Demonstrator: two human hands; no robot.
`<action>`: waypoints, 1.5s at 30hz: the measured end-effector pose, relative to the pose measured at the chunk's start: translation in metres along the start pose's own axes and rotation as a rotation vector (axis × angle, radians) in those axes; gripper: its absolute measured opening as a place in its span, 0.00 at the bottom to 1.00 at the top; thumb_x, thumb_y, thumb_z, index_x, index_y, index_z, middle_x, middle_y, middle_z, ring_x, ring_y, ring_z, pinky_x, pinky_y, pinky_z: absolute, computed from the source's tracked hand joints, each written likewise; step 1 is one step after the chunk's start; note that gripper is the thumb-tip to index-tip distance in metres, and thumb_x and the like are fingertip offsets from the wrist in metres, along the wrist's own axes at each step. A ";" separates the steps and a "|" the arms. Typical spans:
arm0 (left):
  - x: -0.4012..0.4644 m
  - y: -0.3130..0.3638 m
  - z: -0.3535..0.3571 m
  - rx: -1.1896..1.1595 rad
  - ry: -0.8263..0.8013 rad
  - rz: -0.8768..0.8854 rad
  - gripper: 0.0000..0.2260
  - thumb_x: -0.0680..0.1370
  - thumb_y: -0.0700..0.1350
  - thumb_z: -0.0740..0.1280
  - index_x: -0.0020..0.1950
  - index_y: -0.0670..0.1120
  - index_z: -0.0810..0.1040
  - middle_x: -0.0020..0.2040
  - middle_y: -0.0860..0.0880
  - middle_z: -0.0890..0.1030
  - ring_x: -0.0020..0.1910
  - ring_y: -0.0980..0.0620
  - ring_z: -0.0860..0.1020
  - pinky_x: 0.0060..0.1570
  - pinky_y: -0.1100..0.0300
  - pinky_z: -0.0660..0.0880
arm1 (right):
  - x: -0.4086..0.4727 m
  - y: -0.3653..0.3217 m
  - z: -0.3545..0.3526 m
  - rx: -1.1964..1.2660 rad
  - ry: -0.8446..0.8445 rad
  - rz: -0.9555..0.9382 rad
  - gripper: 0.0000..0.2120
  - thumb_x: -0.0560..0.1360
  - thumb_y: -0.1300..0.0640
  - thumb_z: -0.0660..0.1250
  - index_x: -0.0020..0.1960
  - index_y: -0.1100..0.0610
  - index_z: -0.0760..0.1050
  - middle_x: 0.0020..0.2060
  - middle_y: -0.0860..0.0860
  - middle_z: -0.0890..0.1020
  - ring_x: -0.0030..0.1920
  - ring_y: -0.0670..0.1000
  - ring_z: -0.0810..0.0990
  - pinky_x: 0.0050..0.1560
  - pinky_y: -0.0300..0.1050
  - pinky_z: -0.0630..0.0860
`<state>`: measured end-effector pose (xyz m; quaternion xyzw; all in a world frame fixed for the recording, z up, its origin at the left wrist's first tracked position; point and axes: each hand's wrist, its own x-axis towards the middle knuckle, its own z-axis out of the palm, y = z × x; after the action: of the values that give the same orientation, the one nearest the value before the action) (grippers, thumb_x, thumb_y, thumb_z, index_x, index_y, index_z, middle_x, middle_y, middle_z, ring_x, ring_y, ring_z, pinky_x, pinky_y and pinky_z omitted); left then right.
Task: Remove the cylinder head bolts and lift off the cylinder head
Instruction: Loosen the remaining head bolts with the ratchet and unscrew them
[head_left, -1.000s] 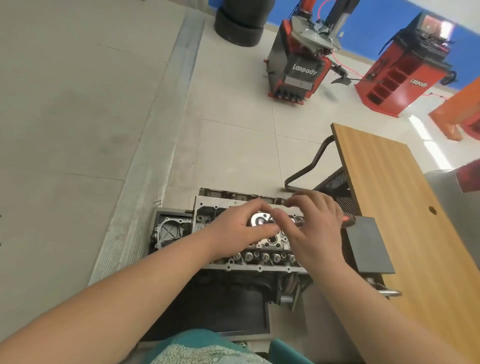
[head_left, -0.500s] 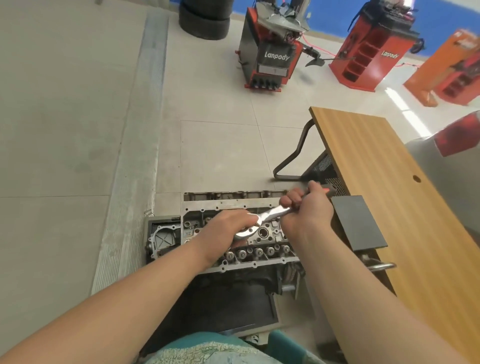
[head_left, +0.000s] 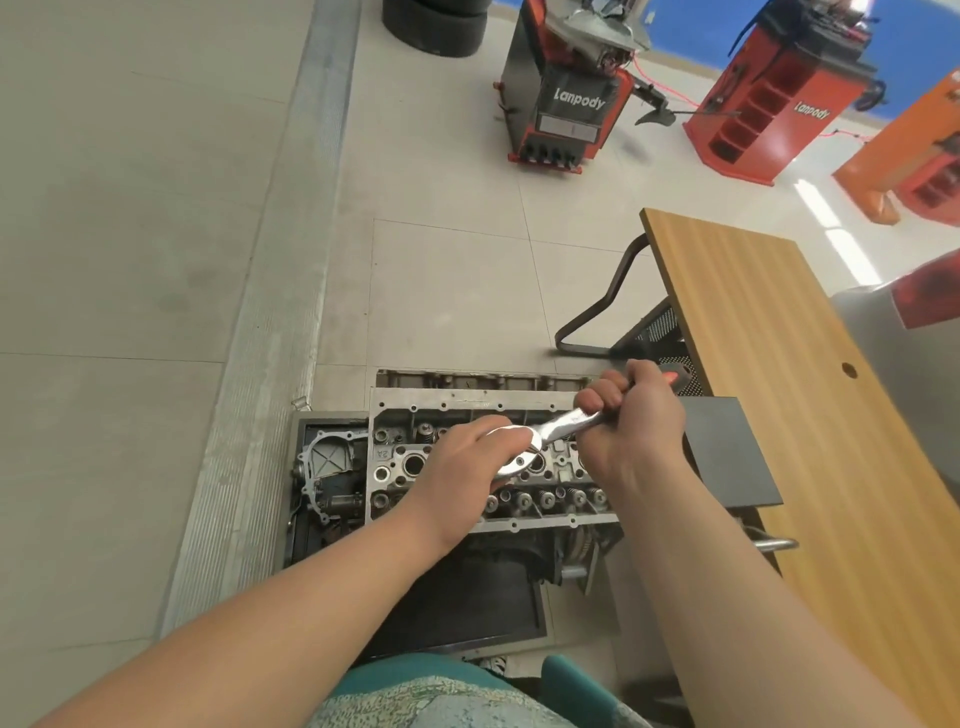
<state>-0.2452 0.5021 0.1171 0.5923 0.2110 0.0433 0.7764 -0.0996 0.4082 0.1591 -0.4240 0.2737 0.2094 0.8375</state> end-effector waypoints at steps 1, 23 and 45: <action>-0.001 0.001 0.001 -0.007 0.001 0.009 0.29 0.71 0.63 0.64 0.47 0.35 0.73 0.45 0.40 0.71 0.44 0.56 0.71 0.53 0.43 0.75 | 0.001 0.000 0.000 0.000 -0.003 -0.002 0.11 0.83 0.61 0.62 0.42 0.55 0.65 0.29 0.48 0.64 0.25 0.48 0.60 0.24 0.42 0.63; -0.025 -0.034 0.006 0.098 0.032 0.057 0.13 0.77 0.51 0.73 0.60 0.62 0.76 0.56 0.58 0.82 0.58 0.60 0.79 0.61 0.62 0.76 | -0.009 0.076 0.130 -1.290 -0.893 0.436 0.08 0.82 0.61 0.65 0.57 0.58 0.66 0.30 0.49 0.67 0.25 0.47 0.62 0.20 0.39 0.64; -0.027 -0.049 0.002 0.101 0.325 0.120 0.19 0.77 0.47 0.77 0.58 0.71 0.84 0.58 0.60 0.87 0.60 0.60 0.84 0.58 0.66 0.78 | -0.015 -0.023 0.030 -2.422 -1.104 -0.787 0.21 0.83 0.35 0.51 0.46 0.45 0.75 0.35 0.43 0.81 0.37 0.46 0.81 0.42 0.49 0.79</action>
<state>-0.2780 0.4770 0.0788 0.6272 0.2998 0.1741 0.6975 -0.0889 0.4180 0.1968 -0.7901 -0.5758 0.2052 -0.0459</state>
